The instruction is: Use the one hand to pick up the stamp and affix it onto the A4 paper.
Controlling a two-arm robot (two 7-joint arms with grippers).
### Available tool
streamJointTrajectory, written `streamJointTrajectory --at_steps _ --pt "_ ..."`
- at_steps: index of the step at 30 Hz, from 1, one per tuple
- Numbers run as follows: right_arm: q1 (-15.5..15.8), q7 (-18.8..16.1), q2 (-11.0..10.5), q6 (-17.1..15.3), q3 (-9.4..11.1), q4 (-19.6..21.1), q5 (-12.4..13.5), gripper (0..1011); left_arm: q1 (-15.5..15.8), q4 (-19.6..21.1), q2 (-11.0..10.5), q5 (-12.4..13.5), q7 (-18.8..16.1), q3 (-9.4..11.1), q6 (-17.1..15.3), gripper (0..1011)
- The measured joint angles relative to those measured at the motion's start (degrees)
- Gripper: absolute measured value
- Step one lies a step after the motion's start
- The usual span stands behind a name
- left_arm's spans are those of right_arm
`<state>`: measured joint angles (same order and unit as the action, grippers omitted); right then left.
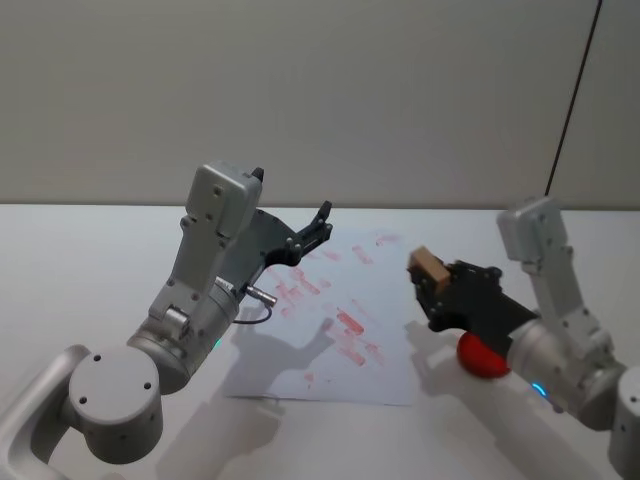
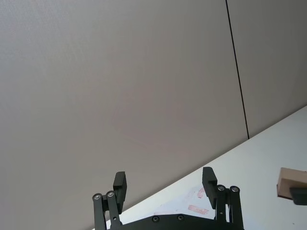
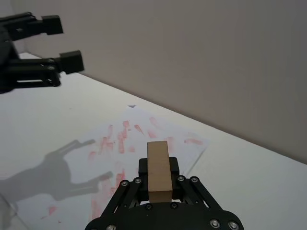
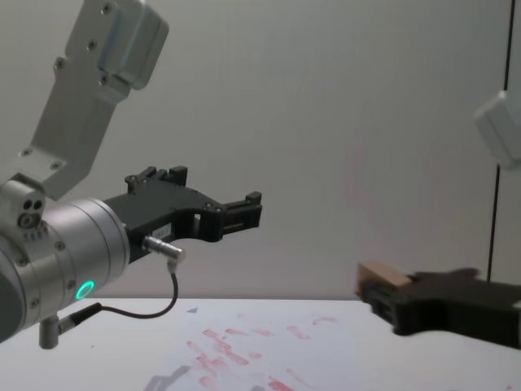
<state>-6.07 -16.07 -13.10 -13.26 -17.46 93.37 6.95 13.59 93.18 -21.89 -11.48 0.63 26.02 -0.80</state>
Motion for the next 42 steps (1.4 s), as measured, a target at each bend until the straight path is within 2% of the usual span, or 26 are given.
streamJointTrajectory --at_steps 4,6,7,13,14,17,27,36,42 --pt "-1.5 -2.6 0.9 -0.5 -0.5 -0.8 -0.6 220 0.0 0.0 0.0 0.0 0.0 0.0 0.0 1003" --pt "-2.6 -5.0 1.5 -1.2 -1.0 -1.5 -1.1 220 0.0 0.0 0.0 0.0 0.0 0.0 0.0 1003" --pt "-2.6 -5.0 1.5 -1.2 -1.0 -1.5 -1.1 220 0.0 0.0 0.0 0.0 0.0 0.0 0.0 1003" --pt "-4.7 -10.7 2.5 -4.2 -2.2 -3.2 -3.2 220 0.0 0.0 0.0 0.0 0.0 0.0 0.0 1003" --pt "-4.7 -10.7 2.5 -4.2 -2.2 -3.2 -3.2 220 0.0 0.0 0.0 0.0 0.0 0.0 0.0 1003" --pt "-5.5 -13.8 2.8 -6.3 -3.0 -4.0 -4.8 220 0.0 0.0 0.0 0.0 0.0 0.0 0.0 1003" --pt "-6.0 -20.2 2.3 -11.6 -4.8 -6.1 -9.9 220 0.0 0.0 0.0 0.0 0.0 0.0 0.0 1003" --pt "-6.4 -21.9 2.2 -13.3 -6.1 -8.4 -13.7 220 0.0 0.0 0.0 0.0 0.0 0.0 0.0 1003" --pt "-6.7 -21.6 2.6 -13.3 -6.7 -9.6 -14.8 220 0.0 0.0 0.0 0.0 0.0 0.0 0.0 1003"
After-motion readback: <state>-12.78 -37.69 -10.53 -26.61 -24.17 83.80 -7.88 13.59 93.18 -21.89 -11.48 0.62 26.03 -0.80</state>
